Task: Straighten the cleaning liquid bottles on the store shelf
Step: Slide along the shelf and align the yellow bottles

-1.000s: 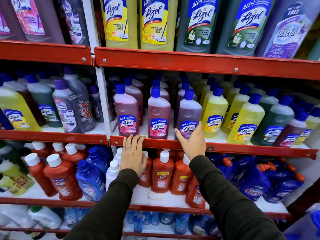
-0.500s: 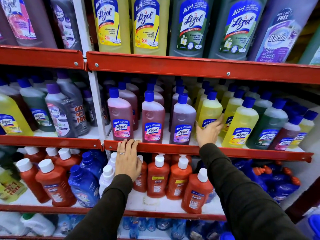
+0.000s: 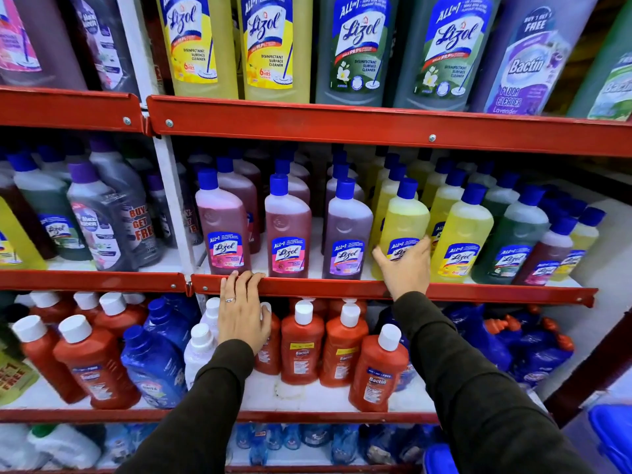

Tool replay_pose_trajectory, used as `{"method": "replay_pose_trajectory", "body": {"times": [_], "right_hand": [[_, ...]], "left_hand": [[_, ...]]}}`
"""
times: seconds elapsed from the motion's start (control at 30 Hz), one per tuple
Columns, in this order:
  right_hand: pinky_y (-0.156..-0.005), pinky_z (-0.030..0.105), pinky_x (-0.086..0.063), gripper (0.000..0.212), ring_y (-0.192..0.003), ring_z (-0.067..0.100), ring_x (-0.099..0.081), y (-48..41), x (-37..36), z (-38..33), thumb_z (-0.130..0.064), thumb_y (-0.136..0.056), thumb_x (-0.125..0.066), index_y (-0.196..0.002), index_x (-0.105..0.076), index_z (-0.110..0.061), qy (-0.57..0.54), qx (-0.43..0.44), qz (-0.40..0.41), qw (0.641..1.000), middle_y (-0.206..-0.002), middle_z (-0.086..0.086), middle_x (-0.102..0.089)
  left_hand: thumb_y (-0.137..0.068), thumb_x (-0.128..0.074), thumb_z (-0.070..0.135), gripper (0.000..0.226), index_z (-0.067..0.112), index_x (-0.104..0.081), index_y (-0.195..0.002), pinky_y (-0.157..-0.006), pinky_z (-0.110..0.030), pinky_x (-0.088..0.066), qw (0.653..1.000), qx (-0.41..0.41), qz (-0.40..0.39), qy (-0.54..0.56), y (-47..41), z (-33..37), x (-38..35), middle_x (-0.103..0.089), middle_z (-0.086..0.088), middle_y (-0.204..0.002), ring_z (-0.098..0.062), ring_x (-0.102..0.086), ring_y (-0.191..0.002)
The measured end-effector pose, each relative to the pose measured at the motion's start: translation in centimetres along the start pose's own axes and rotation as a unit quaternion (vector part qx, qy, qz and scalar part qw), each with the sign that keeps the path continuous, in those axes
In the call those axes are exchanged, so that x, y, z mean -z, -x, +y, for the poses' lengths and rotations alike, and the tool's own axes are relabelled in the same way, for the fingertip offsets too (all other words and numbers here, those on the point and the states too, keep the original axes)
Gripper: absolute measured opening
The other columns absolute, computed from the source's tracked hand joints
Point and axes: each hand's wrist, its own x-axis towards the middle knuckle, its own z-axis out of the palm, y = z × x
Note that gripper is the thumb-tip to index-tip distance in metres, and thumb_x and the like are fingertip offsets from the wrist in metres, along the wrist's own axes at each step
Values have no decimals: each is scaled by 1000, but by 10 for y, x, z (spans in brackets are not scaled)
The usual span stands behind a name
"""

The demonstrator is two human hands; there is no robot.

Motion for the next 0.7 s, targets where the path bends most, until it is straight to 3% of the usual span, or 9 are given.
{"method": "replay_pose_trajectory", "body": {"times": [0.2, 0.3, 0.4, 0.47, 0.57, 0.63, 0.7], "right_hand": [[-110, 48, -50, 109, -135, 37, -54, 11, 8, 0, -53, -75, -84, -154, -28, -2, 0, 10, 3, 1000, -144, 19, -55], [-110, 49, -50, 110, -135, 37, -54, 12, 10, 2, -57, -75, -83, -154, -28, -3, 8, 14, -3, 1000, -145, 18, -54], [-113, 46, -47, 113, -139, 37, -50, 11, 12, 3, -60, -76, -82, -156, -26, -3, 12, 20, -12, 1000, -149, 19, -51], [-115, 44, -43, 116, -143, 34, -45, 12, 14, 5, -65, -75, -81, -157, -26, -4, -4, 19, -13, 1000, -151, 18, -47], [-120, 42, -38, 114, -150, 28, -37, 19, 21, 9, -68, -76, -78, -159, -27, -10, -86, 16, -4, 996, -158, 13, -39], [-124, 37, -34, 95, -152, 22, -34, 22, 26, 10, -57, -89, -72, -160, -29, -13, -160, 10, -13, 987, -163, 10, -36], [-128, 41, -29, 72, -154, 19, -33, 23, 31, 11, -49, -103, -56, -160, -32, -13, -214, 5, -25, 977, -166, 8, -35]], "left_hand": [[-79, -68, 19, 59, 6, -48, -133, -120, -59, -21, 1000, 16, 16, 6, 1, 10, 3, -55, -20, -134, -40, -40, -135], [-74, -67, 15, 66, 5, -46, -136, -121, -62, -10, 998, 53, 23, 10, 5, 23, 5, -52, -21, -138, -42, -36, -142], [-71, -64, 13, 77, 11, -37, -143, -121, -61, 3, 991, 96, 43, 81, 10, 48, 11, -43, -16, -147, -36, -33, -144], [-74, -59, 16, 73, 16, -35, -143, -121, -54, 2, 986, 56, 56, 149, 11, 71, 17, -40, -9, -149, -29, -36, -141], [-79, -59, 16, 67, 21, -39, -143, -120, -46, -15, 968, -71, 58, 234, 2, 112, 27, -43, -3, -147, -20, -41, -136], [-85, -59, 16, 64, 19, -38, -146, -117, -44, -28, 947, -135, 44, 287, -9, 143, 33, -43, -4, -147, -16, -40, -135], [-93, -57, 20, 63, 20, -32, -151, -116, -30, -30, 921, -154, -4, 357, -21, 173, 39, -36, -4, -152, -9, -33, -138]]}}
